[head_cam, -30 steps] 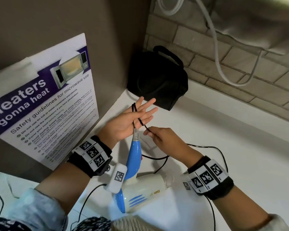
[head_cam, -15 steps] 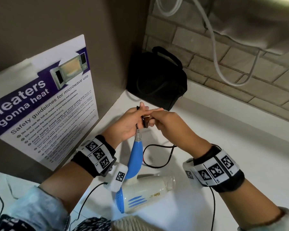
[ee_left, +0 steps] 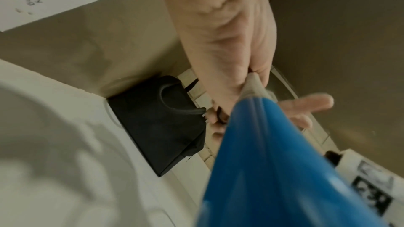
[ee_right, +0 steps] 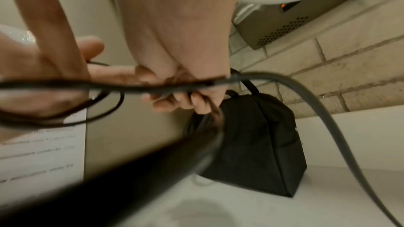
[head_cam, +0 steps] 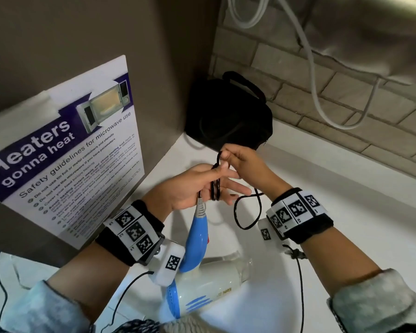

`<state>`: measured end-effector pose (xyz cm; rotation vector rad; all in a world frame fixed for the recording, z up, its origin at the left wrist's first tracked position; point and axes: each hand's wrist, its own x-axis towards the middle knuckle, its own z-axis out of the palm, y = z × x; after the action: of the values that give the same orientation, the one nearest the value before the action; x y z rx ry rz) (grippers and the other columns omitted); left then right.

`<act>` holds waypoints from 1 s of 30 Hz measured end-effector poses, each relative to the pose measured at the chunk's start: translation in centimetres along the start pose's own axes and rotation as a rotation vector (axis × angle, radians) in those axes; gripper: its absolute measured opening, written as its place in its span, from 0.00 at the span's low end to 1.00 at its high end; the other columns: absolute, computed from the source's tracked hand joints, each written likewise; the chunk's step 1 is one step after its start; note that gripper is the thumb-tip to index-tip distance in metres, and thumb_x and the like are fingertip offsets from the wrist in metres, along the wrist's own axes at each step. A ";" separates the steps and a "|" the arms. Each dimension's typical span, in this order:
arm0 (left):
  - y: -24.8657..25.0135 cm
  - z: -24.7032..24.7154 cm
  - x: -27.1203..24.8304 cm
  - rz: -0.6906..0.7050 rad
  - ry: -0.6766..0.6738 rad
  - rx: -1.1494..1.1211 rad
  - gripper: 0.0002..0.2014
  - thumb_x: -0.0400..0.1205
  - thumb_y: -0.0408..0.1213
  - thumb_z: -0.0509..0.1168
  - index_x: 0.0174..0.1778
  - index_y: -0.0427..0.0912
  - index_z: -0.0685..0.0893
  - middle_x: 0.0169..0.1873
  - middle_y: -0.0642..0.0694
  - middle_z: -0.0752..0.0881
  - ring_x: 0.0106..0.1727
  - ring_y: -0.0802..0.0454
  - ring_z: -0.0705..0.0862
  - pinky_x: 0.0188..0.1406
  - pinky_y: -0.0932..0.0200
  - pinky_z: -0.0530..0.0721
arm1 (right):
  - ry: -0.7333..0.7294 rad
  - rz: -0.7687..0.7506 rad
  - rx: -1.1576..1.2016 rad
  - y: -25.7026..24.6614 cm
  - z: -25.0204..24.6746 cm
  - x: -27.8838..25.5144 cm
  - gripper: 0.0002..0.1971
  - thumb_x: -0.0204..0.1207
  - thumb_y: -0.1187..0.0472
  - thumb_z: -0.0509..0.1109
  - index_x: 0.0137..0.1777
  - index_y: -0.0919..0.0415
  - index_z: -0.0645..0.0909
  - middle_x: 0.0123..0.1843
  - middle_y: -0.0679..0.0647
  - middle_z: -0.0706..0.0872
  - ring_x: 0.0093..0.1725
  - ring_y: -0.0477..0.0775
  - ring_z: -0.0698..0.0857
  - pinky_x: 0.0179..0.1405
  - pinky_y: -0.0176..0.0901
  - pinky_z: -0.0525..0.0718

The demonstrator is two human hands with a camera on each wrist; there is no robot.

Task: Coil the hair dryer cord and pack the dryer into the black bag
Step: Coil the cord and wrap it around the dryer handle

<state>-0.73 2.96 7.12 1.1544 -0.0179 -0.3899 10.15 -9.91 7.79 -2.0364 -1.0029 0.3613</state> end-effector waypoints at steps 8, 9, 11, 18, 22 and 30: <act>0.1 0.0 -0.4 0.100 0.038 -0.121 0.16 0.86 0.37 0.53 0.64 0.38 0.81 0.51 0.38 0.91 0.42 0.46 0.90 0.53 0.58 0.87 | -0.237 0.172 -0.123 1.3 2.9 -3.2 0.16 0.81 0.70 0.58 0.42 0.47 0.77 0.40 0.42 0.79 0.38 0.35 0.77 0.40 0.29 0.74; -0.1 0.1 -0.2 0.121 0.057 -0.151 0.16 0.86 0.36 0.54 0.68 0.40 0.78 0.55 0.39 0.90 0.44 0.46 0.90 0.52 0.58 0.86 | -0.264 0.162 -0.212 1.1 3.5 -3.7 0.14 0.82 0.70 0.57 0.44 0.51 0.78 0.39 0.46 0.80 0.37 0.39 0.78 0.37 0.32 0.72; -0.7 -0.1 0.1 0.165 0.078 -0.204 0.21 0.87 0.32 0.53 0.77 0.44 0.67 0.63 0.41 0.86 0.55 0.46 0.89 0.56 0.56 0.81 | -0.314 0.148 -0.353 0.6 4.5 -4.7 0.09 0.85 0.60 0.55 0.56 0.57 0.78 0.45 0.56 0.84 0.42 0.53 0.82 0.38 0.41 0.73; -1.8 -1.7 0.8 0.231 0.194 -0.231 0.28 0.86 0.22 0.49 0.83 0.44 0.56 0.75 0.42 0.75 0.71 0.46 0.79 0.76 0.51 0.69 | -0.327 0.179 -0.545 -2.2 2.2 -7.5 0.10 0.84 0.57 0.54 0.50 0.53 0.77 0.50 0.50 0.88 0.49 0.55 0.85 0.48 0.53 0.82; -1.9 -1.5 1.3 0.214 0.306 -0.302 0.30 0.86 0.21 0.48 0.83 0.44 0.52 0.77 0.43 0.73 0.69 0.43 0.81 0.75 0.51 0.72 | -0.419 0.210 -0.477 -4.5 1.3 -8.6 0.12 0.84 0.59 0.54 0.47 0.54 0.79 0.51 0.44 0.87 0.48 0.49 0.83 0.53 0.50 0.82; -0.6 0.0 0.0 0.140 0.189 -0.136 0.20 0.89 0.37 0.53 0.71 0.25 0.70 0.41 0.48 0.90 0.46 0.51 0.89 0.69 0.49 0.73 | -0.120 0.034 -0.512 -6.6 -0.9 -7.3 0.10 0.82 0.62 0.62 0.40 0.49 0.79 0.36 0.40 0.82 0.35 0.43 0.77 0.37 0.43 0.77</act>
<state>-0.90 2.75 6.63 1.0451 0.0918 -0.1545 2.53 -13.63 12.81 -2.5145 -1.2291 0.2642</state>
